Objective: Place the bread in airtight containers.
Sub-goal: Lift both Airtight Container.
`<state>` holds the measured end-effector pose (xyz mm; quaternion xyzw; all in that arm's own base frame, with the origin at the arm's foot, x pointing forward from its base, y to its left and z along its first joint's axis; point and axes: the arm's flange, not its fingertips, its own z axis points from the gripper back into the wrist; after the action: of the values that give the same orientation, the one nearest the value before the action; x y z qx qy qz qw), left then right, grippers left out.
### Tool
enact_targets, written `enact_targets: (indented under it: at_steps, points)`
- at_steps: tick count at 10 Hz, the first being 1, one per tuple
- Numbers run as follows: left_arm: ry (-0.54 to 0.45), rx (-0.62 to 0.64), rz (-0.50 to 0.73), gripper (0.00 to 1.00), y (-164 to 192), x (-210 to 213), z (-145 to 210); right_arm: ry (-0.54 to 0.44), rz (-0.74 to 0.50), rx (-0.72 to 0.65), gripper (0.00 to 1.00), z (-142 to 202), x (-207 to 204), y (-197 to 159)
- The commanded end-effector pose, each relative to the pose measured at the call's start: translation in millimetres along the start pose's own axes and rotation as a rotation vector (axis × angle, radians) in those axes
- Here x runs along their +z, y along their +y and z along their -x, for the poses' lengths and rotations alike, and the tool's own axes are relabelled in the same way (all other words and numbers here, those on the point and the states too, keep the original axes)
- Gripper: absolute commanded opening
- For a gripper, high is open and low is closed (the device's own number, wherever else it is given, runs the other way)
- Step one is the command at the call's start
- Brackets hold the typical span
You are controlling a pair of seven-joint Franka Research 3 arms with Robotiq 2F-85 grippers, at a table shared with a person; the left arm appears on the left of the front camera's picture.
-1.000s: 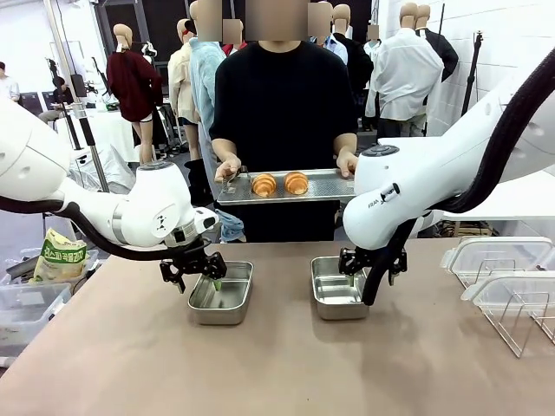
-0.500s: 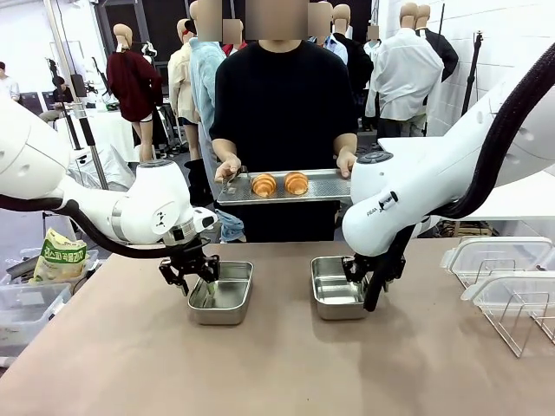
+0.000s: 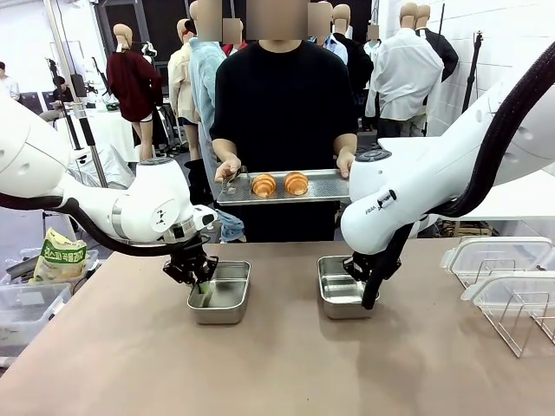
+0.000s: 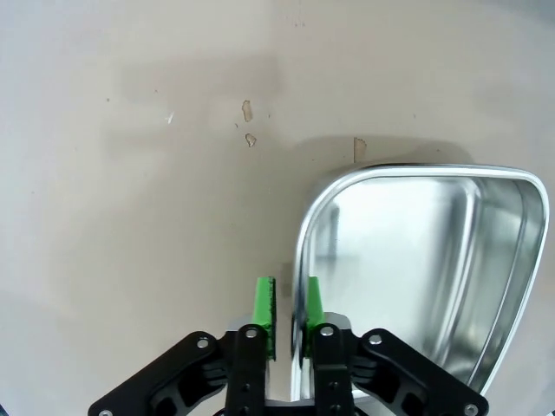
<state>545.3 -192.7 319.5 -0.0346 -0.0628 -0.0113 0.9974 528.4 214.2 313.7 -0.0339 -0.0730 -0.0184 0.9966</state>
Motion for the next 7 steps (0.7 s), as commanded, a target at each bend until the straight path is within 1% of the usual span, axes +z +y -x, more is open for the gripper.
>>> enact_targets:
  at_steps: [1, 4, 5, 6, 7]
  points:
    - [0.002, 0.027, -0.025, 0.00, -0.4, -2.6, -4.3, 0.010, 0.000, -0.014, 0.00, -4.6, -0.9, 3.3]
    - [0.004, 0.044, -0.026, 0.00, 2.3, -1.7, -4.0, 0.040, -0.004, -0.013, 0.00, -4.6, -0.6, 3.4]
    - [-0.002, 0.050, -0.025, 0.00, 4.6, 5.2, -0.5, 0.052, -0.011, -0.007, 0.00, -2.8, 1.3, 3.0]
    - [-0.007, 0.085, -0.015, 0.00, 7.7, 17.6, 3.8, 0.050, -0.009, 0.005, 0.00, 0.2, 5.5, 3.6]
    - [-0.021, 0.103, 0.017, 0.00, 10.5, 33.7, 10.4, 0.048, -0.033, 0.003, 0.00, 4.4, 16.1, 2.0]
